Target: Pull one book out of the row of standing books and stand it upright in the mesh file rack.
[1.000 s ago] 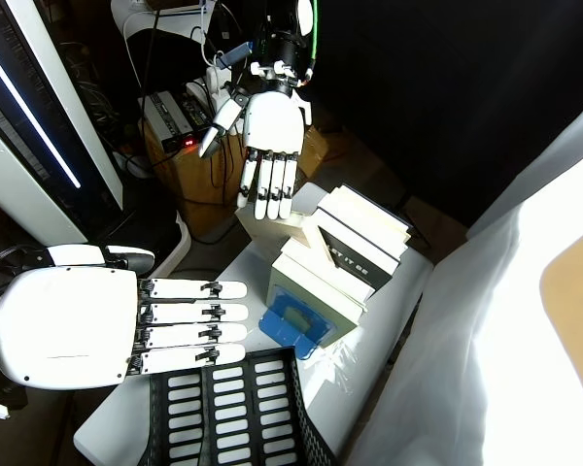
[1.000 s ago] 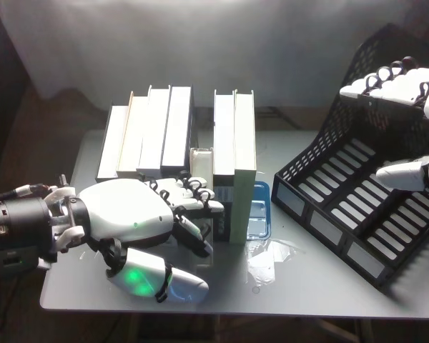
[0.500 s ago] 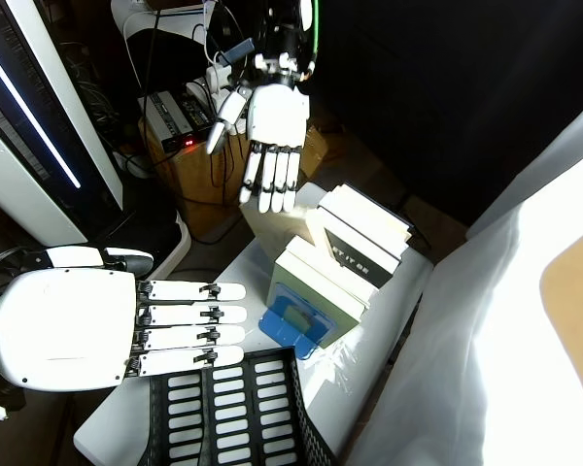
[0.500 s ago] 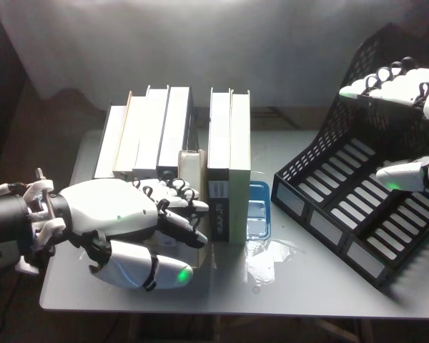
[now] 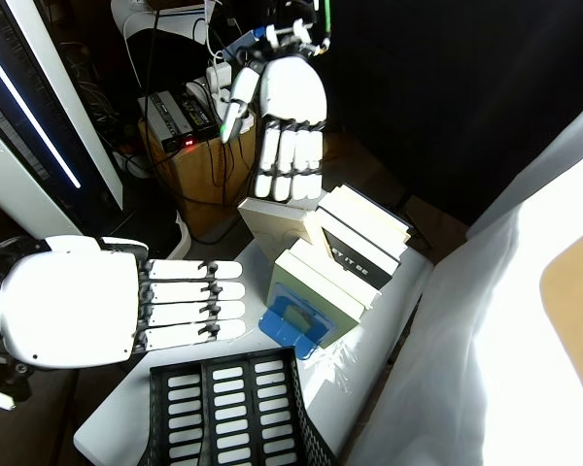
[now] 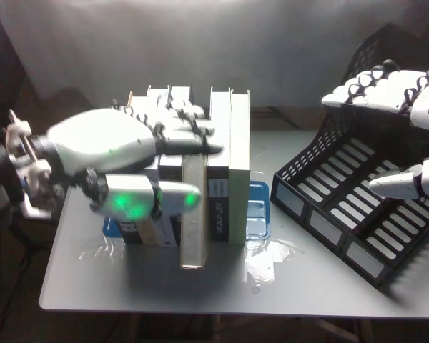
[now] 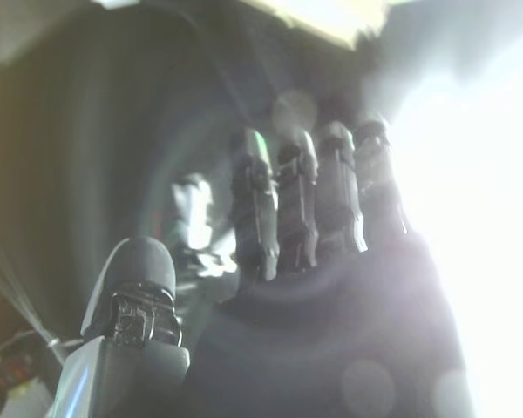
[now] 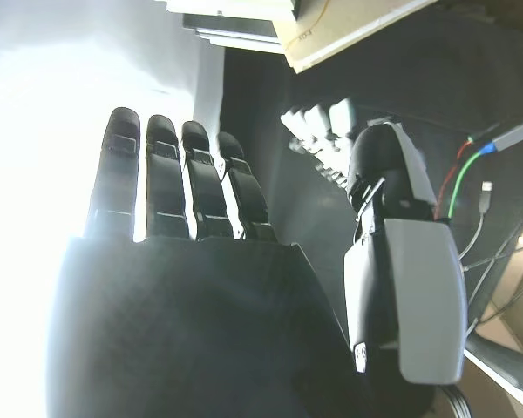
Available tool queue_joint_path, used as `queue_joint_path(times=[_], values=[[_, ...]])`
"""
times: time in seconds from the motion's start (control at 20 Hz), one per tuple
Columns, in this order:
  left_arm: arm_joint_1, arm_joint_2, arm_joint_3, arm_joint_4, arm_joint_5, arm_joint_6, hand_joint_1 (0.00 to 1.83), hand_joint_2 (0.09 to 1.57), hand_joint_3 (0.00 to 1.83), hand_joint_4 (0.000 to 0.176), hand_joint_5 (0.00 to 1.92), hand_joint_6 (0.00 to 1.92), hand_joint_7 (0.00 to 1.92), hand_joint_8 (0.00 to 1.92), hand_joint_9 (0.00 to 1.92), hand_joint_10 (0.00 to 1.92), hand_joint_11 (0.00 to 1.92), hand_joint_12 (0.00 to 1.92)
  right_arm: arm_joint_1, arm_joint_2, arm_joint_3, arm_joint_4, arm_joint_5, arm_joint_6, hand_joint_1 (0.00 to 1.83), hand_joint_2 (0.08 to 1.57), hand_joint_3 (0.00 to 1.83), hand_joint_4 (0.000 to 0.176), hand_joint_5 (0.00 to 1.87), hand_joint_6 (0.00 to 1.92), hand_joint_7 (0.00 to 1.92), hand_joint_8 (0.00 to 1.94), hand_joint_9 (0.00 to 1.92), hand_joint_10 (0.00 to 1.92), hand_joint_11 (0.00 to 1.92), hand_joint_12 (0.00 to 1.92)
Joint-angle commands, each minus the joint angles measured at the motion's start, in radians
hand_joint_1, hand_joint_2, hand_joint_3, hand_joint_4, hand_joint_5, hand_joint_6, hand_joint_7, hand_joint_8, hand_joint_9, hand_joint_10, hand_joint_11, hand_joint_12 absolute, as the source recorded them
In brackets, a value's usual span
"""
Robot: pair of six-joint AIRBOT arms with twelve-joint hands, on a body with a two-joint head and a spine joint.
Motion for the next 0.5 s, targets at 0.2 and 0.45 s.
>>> queue_joint_path(times=[0.2,0.45], values=[[-0.068,-0.029,0.074,-0.168,-0.16,0.053,0.04,1.45,0.01,0.007,0.05,0.0,0.01,0.0,0.0,0.0,0.0,0.0,0.096,-0.058,0.039,-0.227,0.015,0.161,0.48,1.17,0.0,0.0,0.0,0.0,0.0,0.0,0.0,0.0,0.0,0.0],[-0.076,-0.032,0.104,-0.263,-0.227,0.08,0.24,1.44,0.0,0.0,0.08,0.01,0.06,0.01,0.0,0.0,0.0,0.0,0.196,-0.167,0.1,-0.605,-0.028,0.409,0.62,1.1,0.0,0.0,0.0,0.0,0.0,0.0,0.0,0.0,0.0,0.0]])
